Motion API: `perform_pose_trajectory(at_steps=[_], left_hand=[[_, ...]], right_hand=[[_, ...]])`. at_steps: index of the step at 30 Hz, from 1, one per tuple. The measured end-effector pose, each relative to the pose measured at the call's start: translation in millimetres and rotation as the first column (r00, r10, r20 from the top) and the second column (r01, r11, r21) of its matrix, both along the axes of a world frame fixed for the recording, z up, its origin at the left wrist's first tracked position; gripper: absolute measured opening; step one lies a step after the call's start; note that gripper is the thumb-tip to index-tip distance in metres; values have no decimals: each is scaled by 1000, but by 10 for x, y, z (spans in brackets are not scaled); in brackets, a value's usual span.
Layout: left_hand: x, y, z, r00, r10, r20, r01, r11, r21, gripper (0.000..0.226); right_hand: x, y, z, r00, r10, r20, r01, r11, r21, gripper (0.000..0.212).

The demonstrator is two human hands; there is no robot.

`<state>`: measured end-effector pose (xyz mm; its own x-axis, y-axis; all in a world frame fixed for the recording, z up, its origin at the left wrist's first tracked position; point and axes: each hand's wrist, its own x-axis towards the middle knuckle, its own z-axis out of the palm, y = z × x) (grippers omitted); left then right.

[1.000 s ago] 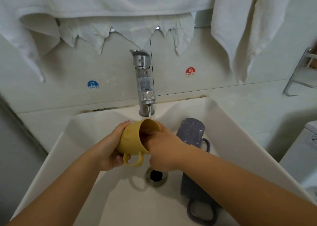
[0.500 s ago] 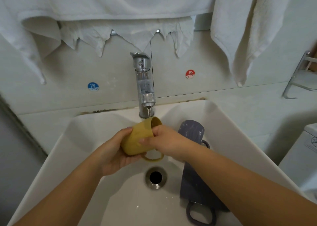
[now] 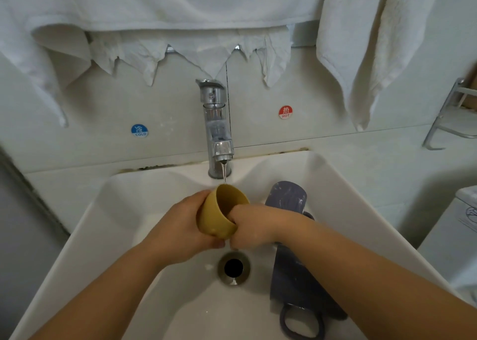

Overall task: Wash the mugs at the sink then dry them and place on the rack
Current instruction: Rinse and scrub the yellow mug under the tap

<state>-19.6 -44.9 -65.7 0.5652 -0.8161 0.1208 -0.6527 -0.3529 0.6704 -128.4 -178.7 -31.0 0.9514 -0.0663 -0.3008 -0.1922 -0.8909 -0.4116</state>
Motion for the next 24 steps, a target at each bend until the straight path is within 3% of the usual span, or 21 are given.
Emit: perform_pose_trajectory(at_steps=[3, 5, 8, 11, 13, 14, 16, 17, 19, 21, 24], left_hand=[[-7, -50, -43, 983, 18, 184, -19, 1000, 1, 82], [15, -57, -72, 979, 31, 203, -29, 999, -13, 81], [21, -66, -122, 973, 18, 232, -18, 1000, -5, 87], [14, -69, -115, 968, 27, 251, -28, 1000, 0, 92], [18, -65, -69, 964, 42, 262, -39, 999, -14, 84], [14, -63, -44, 964, 48, 261, -45, 999, -16, 81], [17, -57, -7, 969, 42, 244, -42, 999, -3, 81], [19, -49, 7, 976, 32, 215, -35, 999, 11, 83], [46, -17, 23, 991, 5, 134, -9, 999, 30, 87], [78, 22, 58, 996, -30, 89, 26, 999, 44, 89], [60, 47, 91, 991, -54, 120, 47, 997, 61, 89]], right_hand=[[76, 49, -65, 999, 30, -36, -38, 970, -242, 7], [108, 69, -59, 999, 15, -49, -26, 970, -241, 9], [120, 34, -31, 993, -40, -111, 39, 999, -13, 14], [94, 20, 1, 991, -106, -80, 124, 957, 262, 28], [84, 28, -14, 993, -113, -27, 116, 941, 318, 26], [79, 20, -43, 996, -84, -16, 86, 964, 250, 19], [67, 2, -108, 1000, 10, 15, -8, 996, -88, 10], [52, -7, -109, 998, 62, 16, -57, 968, -244, 11], [49, -35, -130, 992, 126, 19, -108, 909, -403, 11], [64, -30, -162, 989, 146, 36, -119, 906, -407, 16], [88, 18, -151, 999, 47, -8, -48, 987, -152, 13]])
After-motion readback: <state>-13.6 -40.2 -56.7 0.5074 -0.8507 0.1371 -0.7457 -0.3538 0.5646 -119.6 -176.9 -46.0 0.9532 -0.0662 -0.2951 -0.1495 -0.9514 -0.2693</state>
